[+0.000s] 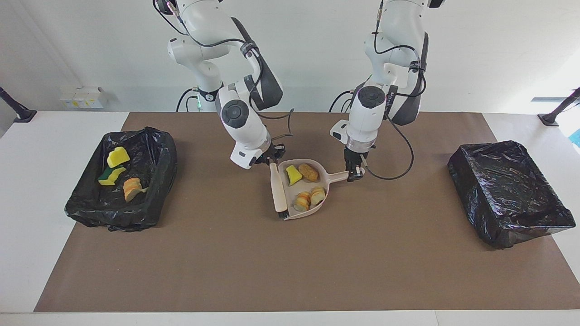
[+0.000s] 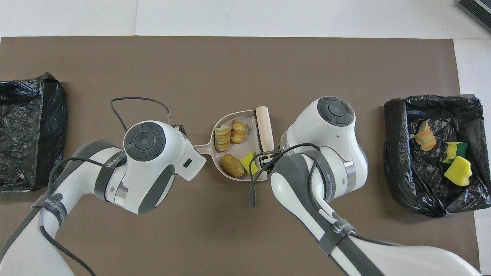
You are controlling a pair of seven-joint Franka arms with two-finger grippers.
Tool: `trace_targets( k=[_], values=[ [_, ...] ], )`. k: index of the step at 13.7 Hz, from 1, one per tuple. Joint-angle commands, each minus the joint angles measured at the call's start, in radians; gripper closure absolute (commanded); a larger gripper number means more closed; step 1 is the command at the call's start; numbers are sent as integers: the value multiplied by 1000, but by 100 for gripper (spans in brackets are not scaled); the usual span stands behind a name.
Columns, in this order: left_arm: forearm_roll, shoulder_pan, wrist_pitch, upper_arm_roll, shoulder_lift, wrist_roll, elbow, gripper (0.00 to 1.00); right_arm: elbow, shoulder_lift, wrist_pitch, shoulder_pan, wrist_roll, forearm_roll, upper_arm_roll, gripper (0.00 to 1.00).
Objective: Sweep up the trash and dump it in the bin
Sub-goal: 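Push the last crusts into the dustpan with the brush in the right gripper, then carry the loaded dustpan with the left gripper over the bag nearest it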
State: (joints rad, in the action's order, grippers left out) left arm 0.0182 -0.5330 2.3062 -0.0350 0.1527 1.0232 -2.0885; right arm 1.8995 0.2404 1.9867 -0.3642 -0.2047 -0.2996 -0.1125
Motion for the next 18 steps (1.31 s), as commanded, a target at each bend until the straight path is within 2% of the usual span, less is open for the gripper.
trace_targets(
  k=[1,3,6,9,11,15,18],
  values=[
    [-35,-13,48,-2,-12,11,-36,100,3,-41,-29,-21,-61,-3,-4,100],
    [-41,-7,47,-2,-12,12,-36,100,-2,-65,-84,-21,-68,11,8,100],
    [-64,4,38,-5,-8,21,-25,100,-3,-151,-199,17,-131,106,11,100],
    [-66,56,-20,-2,-25,37,2,100,1,-228,-308,37,-241,109,1,100],
    [-110,94,-114,-3,-27,76,66,100,44,-280,-345,-30,-335,108,-9,100],
    [-135,194,-226,-3,-25,185,165,100,211,-381,-329,-56,-322,51,-9,100],
    [-144,290,-318,-3,-25,285,251,100,277,-371,-200,-119,-331,11,-10,100]
  ],
)
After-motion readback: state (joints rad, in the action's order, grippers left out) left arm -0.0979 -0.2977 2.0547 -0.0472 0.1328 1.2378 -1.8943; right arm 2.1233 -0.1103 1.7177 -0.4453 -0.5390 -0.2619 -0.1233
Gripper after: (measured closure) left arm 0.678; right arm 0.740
